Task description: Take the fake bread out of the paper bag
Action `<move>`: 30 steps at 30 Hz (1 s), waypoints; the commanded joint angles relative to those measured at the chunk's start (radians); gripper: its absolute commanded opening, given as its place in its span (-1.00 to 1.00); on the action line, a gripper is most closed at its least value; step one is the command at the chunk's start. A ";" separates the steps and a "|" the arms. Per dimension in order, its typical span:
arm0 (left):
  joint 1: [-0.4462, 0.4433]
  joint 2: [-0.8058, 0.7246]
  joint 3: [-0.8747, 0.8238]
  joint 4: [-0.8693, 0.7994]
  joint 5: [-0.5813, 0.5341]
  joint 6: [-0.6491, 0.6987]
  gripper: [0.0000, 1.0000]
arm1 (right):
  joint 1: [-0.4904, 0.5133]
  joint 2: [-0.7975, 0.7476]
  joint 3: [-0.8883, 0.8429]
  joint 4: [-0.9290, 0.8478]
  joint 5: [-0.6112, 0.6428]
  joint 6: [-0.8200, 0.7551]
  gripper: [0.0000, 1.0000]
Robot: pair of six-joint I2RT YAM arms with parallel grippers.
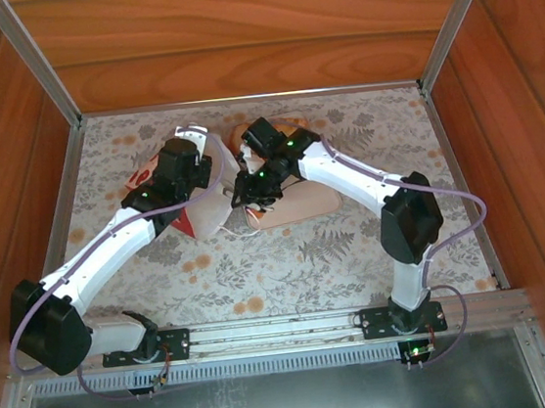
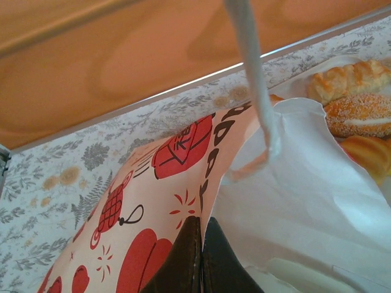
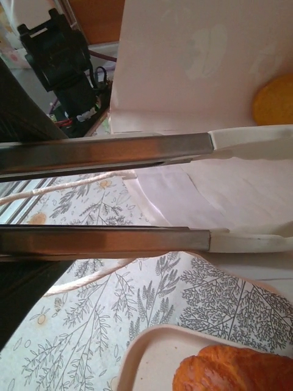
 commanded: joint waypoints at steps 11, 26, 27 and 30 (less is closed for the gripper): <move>-0.030 0.077 0.048 -0.019 -0.092 -0.133 -1.00 | 0.001 0.034 0.082 0.020 0.054 0.029 -0.18; -0.030 0.118 0.070 -0.010 -0.084 -0.150 -1.00 | 0.001 -0.013 0.061 0.085 0.034 0.078 -0.20; -0.030 0.117 0.073 -0.009 -0.084 -0.152 -1.00 | 0.001 -0.004 0.059 0.099 0.020 0.085 -0.20; -0.030 0.117 0.079 -0.009 -0.084 -0.157 -1.00 | 0.002 0.017 0.050 0.134 -0.013 0.102 -0.22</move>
